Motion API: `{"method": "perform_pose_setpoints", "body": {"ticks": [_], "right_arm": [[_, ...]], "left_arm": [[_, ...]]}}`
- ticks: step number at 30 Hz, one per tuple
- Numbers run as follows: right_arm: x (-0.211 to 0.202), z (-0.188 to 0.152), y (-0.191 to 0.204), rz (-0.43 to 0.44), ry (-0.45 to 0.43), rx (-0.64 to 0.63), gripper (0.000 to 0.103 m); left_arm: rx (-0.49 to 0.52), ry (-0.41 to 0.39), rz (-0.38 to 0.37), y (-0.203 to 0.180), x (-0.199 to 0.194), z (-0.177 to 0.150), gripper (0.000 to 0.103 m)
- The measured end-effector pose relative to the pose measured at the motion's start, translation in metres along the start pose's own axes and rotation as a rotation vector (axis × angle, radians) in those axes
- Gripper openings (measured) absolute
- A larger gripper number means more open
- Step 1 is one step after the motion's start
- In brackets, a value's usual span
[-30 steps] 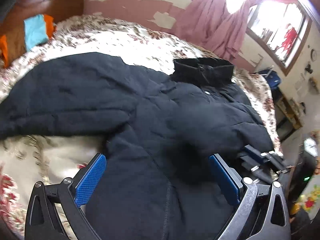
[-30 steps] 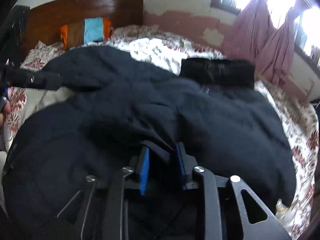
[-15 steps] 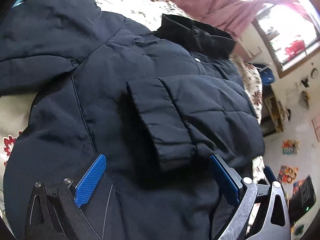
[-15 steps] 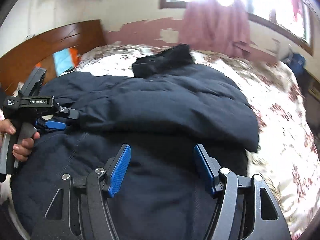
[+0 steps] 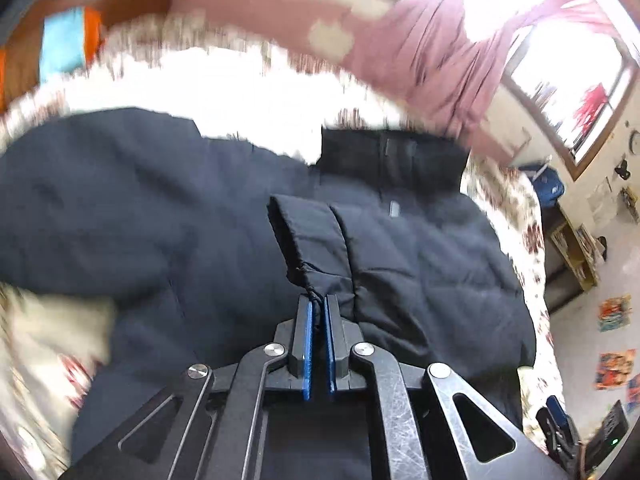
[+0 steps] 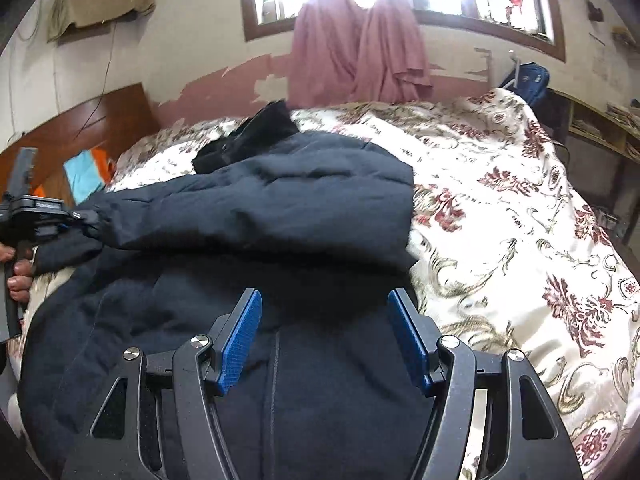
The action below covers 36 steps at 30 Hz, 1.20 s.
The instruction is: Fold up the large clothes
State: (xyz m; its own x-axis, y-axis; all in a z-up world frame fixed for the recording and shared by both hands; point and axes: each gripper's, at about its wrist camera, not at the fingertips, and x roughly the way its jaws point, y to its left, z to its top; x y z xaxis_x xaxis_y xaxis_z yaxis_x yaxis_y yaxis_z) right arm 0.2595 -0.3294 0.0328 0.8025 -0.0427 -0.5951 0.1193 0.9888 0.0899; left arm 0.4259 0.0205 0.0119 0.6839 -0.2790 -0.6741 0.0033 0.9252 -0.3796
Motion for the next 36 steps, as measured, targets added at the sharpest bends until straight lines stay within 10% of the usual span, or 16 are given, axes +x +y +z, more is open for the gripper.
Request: {"method": "perform_pose_setpoints", "body": {"ticks": [5,18,24,28,34,36], "right_arm": [[0.026,0.028,-0.005,-0.011,-0.054,0.036,0.041],[0.137,0.034,0.01,-0.002,0.135,0.02,0.031],[0.129,0.032,0.02,-0.038,0.116,-0.01,0.032],[0.115,0.037,0.026,-0.026,0.101,0.02,0.057],[0.091,0.056,0.077,0.054,0.045,-0.039,0.071],[0.086,0.061,0.105,0.082,0.037,-0.087,0.072]], "left_arm": [[0.111,-0.112,0.149,-0.001,-0.02,0.026,0.006],[0.063,0.132,0.241,0.05,0.059,-0.013,0.007],[-0.011,0.143,0.168,0.063,0.056,-0.014,0.011],[-0.126,0.141,0.048,0.085,0.039,-0.015,0.015],[-0.327,0.125,-0.079,0.131,0.005,-0.018,0.034],[-0.372,0.101,-0.084,0.148,-0.01,-0.019,0.057]]}}
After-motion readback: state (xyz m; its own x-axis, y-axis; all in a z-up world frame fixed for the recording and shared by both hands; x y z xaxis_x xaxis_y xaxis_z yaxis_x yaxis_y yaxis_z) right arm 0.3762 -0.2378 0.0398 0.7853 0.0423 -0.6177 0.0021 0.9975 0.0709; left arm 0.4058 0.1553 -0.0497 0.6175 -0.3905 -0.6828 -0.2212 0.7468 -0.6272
